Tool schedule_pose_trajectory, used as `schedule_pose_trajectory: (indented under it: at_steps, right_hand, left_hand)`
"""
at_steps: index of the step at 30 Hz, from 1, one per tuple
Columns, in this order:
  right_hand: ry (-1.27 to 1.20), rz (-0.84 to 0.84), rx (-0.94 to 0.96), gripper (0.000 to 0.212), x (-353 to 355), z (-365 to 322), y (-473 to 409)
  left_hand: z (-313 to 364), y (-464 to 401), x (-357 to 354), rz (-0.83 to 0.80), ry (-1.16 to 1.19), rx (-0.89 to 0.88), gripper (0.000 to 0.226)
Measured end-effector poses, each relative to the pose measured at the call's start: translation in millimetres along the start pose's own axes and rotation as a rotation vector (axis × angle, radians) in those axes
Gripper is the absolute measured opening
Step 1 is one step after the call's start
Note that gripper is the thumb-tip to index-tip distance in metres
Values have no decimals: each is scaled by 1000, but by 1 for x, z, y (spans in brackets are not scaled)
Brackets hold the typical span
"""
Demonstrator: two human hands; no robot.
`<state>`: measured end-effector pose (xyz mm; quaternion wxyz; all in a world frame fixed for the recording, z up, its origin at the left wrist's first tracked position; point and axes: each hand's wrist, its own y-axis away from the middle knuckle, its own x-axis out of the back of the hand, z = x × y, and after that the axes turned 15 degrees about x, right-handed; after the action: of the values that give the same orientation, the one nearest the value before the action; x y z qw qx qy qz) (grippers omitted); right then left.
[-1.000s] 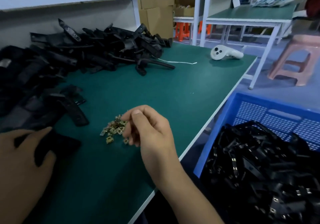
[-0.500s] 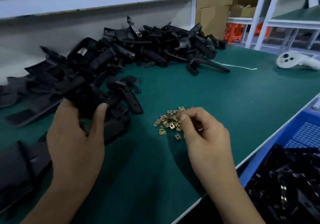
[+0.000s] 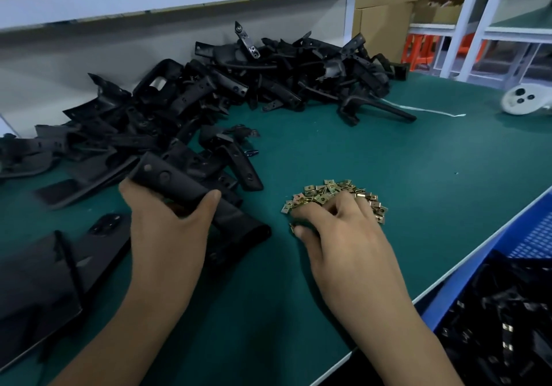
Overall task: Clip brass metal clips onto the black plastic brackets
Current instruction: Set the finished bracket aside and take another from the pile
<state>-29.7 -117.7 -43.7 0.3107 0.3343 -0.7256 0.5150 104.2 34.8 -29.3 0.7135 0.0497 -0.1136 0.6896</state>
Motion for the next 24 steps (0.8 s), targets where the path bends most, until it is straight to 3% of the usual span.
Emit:
schedule_pose_trajectory:
  at_steps: [3, 5, 11, 17, 20, 24]
  right_hand:
    - [-8, -44, 3, 16, 1, 0, -1]
    - [-41, -69, -11, 9, 2, 0, -2]
    - [-54, -106, 24, 11, 3, -1, -4]
    - [-10, -135, 10, 17, 1, 0, -4]
    - [-5, -160, 21, 13, 1, -2, -3]
    - [-48, -152, 34, 31, -2, -2, -3]
  left_hand:
    - [-5, -2, 0, 135, -83, 3, 106]
    - [-4, -2, 3, 229, -193, -32, 116]
    - [-3, -2, 5, 240, -727, -148, 46]
    - [-4, 0, 5, 213, -924, -311, 14]
    - [-1, -1, 6, 127, -935, -349, 13]
    - [2, 1, 8, -51, -837, -295, 14]
